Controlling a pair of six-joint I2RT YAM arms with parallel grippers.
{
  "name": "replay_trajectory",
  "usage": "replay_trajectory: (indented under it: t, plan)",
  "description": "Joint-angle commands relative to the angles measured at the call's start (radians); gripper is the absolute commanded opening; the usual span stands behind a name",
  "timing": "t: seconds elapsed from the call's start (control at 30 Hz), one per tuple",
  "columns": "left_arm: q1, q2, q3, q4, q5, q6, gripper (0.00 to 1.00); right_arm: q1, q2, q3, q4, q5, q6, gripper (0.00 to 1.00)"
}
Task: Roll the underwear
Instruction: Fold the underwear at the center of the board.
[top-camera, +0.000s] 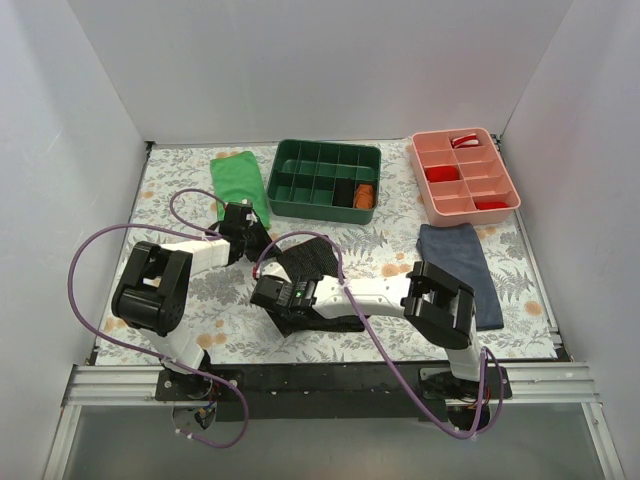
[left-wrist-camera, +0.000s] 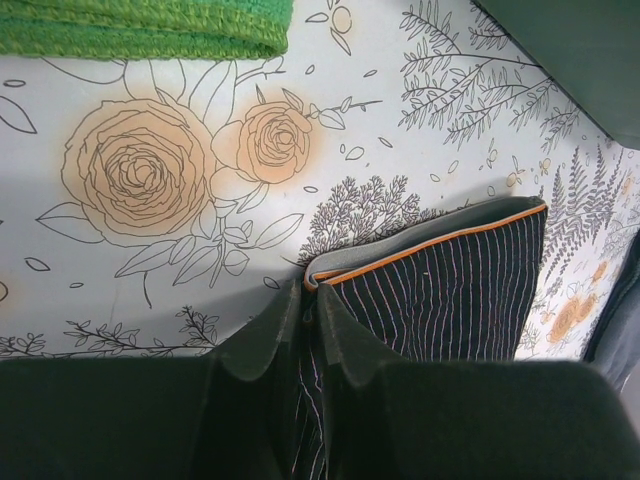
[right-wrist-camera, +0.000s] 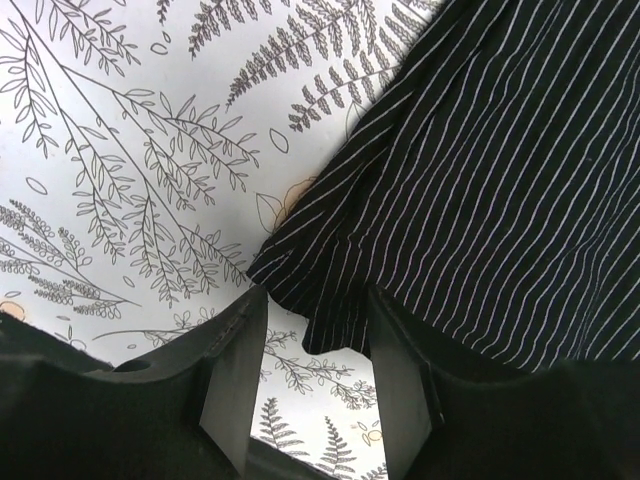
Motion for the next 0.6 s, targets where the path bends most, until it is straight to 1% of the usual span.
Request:
replay_trajectory:
  t: [0.0, 0.23, 0.57]
  plan:
    - [0.002, 0.009, 0.020, -0.019, 0.010, 0.014, 0.02, 0.009, 0.022, 0.069, -0.036, 0.067, 0.020, 0.53]
    - [0.004, 0.011, 0.023, -0.022, 0.013, 0.012, 0.02, 0.024, 0.008, 0.090, -0.043, 0.093, 0.018, 0.53]
    - [0.004, 0.011, 0.025, -0.028, 0.015, 0.012, 0.01, 0.030, 0.026, 0.117, -0.036, 0.065, 0.015, 0.53]
